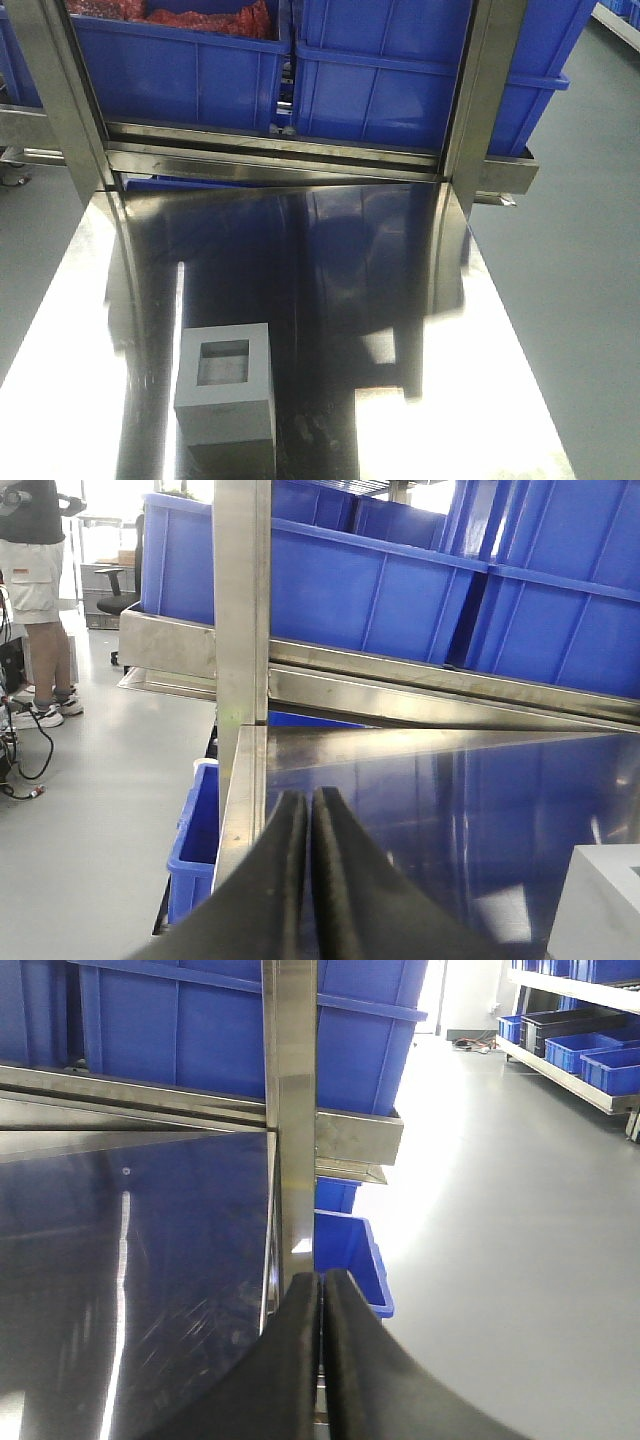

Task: Sort gray base to blue bin
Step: 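Move the left gripper toward the gray hollow block on the table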

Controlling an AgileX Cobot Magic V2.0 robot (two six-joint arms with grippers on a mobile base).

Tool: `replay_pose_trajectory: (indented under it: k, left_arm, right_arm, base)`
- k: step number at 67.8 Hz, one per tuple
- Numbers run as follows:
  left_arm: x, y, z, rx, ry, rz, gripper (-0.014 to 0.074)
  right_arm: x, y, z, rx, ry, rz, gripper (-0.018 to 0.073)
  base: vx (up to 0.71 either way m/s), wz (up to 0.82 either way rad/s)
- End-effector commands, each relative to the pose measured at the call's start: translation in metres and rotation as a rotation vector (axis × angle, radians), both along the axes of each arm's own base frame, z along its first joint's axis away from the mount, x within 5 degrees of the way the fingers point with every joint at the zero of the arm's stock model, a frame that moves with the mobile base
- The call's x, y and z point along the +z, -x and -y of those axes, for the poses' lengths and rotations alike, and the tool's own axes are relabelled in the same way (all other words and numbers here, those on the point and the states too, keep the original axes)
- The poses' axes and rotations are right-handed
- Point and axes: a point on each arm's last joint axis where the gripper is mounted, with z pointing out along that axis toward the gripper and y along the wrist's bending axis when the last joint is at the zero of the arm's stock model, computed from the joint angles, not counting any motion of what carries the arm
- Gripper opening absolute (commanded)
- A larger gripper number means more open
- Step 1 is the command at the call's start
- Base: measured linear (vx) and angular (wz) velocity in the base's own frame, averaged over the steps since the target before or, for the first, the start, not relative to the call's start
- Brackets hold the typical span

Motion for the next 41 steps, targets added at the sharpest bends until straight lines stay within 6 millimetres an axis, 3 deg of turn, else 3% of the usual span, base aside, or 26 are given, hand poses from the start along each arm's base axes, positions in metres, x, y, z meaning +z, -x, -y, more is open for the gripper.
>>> replay_pose_trajectory:
  k: [1, 41]
  left_arm:
    - [0.0123, 0.0020, 0.0010, -0.012, 0.004, 0.107, -0.0007]
    - [0.0123, 0.0020, 0.0010, -0.012, 0.004, 0.107, -0.0007]
  right_arm:
    - [0.0062, -0.0004, 0.0000, 0.000, 0.023, 0.083, -0.0005]
    - [0.0060, -0.0004, 0.0001, 0.000, 0.023, 0.081, -0.0005]
  base:
    - [0.00, 0.00]
    - [0.00, 0.00]
